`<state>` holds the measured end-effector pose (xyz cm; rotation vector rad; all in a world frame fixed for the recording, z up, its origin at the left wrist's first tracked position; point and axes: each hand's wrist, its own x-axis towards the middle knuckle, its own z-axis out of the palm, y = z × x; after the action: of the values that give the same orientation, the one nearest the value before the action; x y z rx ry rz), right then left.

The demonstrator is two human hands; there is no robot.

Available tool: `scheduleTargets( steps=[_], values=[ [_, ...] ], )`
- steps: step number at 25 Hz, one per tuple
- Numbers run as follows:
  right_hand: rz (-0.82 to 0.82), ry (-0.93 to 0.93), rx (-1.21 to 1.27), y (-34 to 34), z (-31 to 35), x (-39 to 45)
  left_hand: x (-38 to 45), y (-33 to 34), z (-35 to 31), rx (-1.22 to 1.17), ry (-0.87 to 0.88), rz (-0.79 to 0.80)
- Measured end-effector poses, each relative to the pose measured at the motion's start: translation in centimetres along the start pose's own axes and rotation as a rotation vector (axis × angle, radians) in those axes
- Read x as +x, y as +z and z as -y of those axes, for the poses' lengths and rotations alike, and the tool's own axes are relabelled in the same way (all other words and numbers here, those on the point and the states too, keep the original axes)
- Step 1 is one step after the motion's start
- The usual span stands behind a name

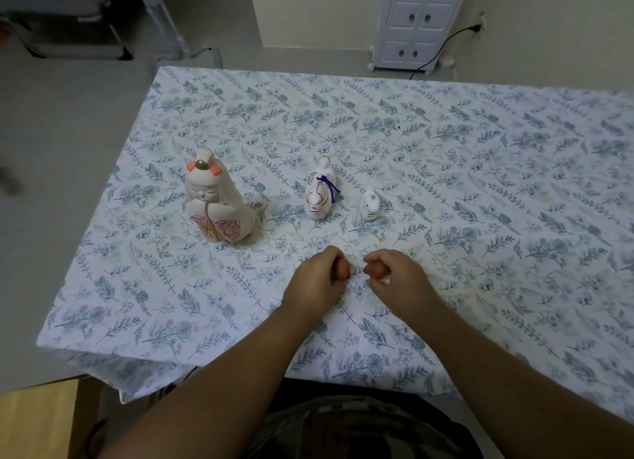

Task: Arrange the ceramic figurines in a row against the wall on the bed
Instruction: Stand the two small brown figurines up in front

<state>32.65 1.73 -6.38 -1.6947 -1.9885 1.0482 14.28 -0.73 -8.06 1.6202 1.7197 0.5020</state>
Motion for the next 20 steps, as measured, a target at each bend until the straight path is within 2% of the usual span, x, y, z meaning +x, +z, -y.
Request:
scheduleTargets(
  steps=[8,15,18,20],
  values=[
    [0.11,-0.019,-0.114,0.5,0.1,0.7,0.3,0.5,0.0,-0.023,-0.008,-0.028],
    [0.216,-0.031,-0.105,0.2,-0.3,0.9,0.2,0.6,0.0,-0.038,-0.024,-0.014],
    [0.191,-0.008,-0.129,-0.3,-0.4,0.5,-0.4,0.4,-0.2,-0.026,-0.029,-0.029],
    [0.101,-0.033,-0.187,-0.9,0.0,0.0,-1.2,-0.1,-0.6,-0.001,-0.046,-0.059]
  ],
)
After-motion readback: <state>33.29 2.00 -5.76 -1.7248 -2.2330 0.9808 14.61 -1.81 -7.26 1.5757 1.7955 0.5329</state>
